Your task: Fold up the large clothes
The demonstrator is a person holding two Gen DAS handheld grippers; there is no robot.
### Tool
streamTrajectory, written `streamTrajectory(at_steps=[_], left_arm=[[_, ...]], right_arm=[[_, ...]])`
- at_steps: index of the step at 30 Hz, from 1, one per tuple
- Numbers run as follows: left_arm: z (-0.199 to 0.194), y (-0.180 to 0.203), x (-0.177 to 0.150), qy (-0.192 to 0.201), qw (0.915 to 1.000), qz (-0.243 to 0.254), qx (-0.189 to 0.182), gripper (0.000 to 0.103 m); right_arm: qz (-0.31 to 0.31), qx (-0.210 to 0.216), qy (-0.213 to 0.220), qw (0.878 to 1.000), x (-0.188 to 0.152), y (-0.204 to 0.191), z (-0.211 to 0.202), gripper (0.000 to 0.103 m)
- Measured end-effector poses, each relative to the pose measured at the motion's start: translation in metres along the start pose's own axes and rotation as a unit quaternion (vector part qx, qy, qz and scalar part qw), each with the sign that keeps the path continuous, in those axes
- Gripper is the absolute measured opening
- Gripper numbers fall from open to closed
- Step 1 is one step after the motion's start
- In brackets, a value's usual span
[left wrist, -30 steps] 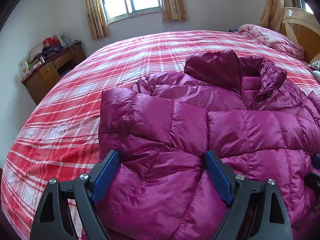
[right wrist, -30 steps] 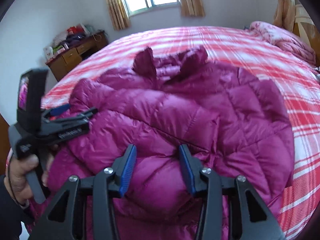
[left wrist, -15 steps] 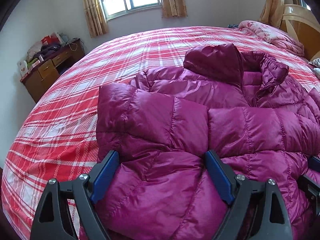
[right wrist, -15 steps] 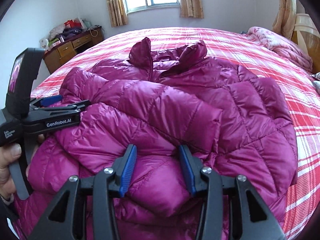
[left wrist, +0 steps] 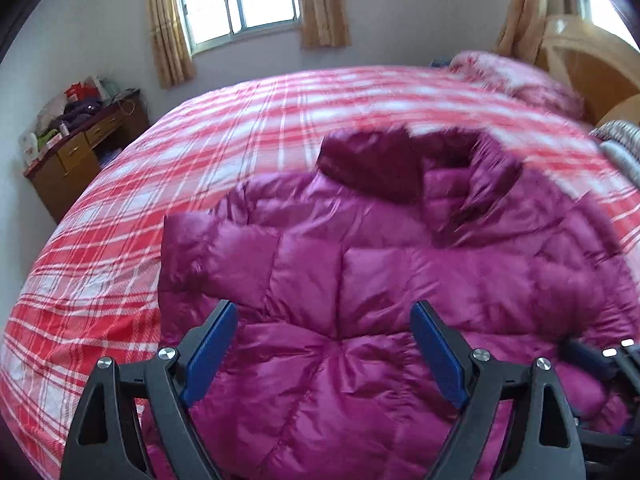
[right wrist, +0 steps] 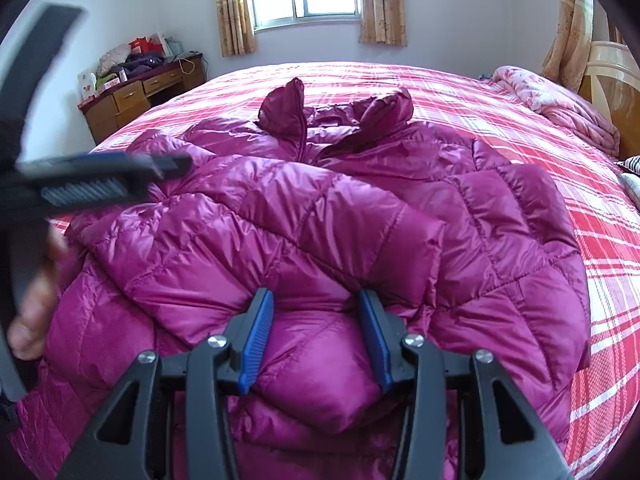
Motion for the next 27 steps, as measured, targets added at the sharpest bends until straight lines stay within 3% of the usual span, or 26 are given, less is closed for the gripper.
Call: streamTrajectory(at_steps=[2,6,16,19,27], left_arm=[[0.015,-0.005,-0.011,-0.026,0.9996,-0.008,0.001,0.088],[0.023,-0.009,-0.018,-0.039,0.9987,-0.025,-0.023,0.091],[0.030,-0.008,-0.020,-0.034,0.9989,-0.025,-0.021,0.093],[0.030,-0.009,-0.021,-0.033,0.9989,-0.026,-0.022,0.093],[0.028,-0.010,-0.023,-0.032,0.9989,-0.027,-0.022,0.093]], right_arm=[[0.001,0.001,0.001,1.000,0.000,0.000,0.000,0.048],[-0.002,-0.001,0.002,1.000,-0.001,0.000,0.000,0.048],[0.011,0.010,0.012,1.000,0.017,0.000,-0.019,0.050],[0.005,0.009,0.021,1.000,0.031,-0.003,-0.023,0.056],[-0.007,-0.012,-0.019,1.000,0.026,0.004,0.011,0.059]])
Point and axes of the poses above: each gripper's, at about its wrist camera, not at the fingertips, and z roughly the way its jaws point, y to its right, x to its top, the point moved 9 cm from there along z, roughly the way its jaws point, and after that the axes turned 2 degrees about y, right-handed, at the moved point
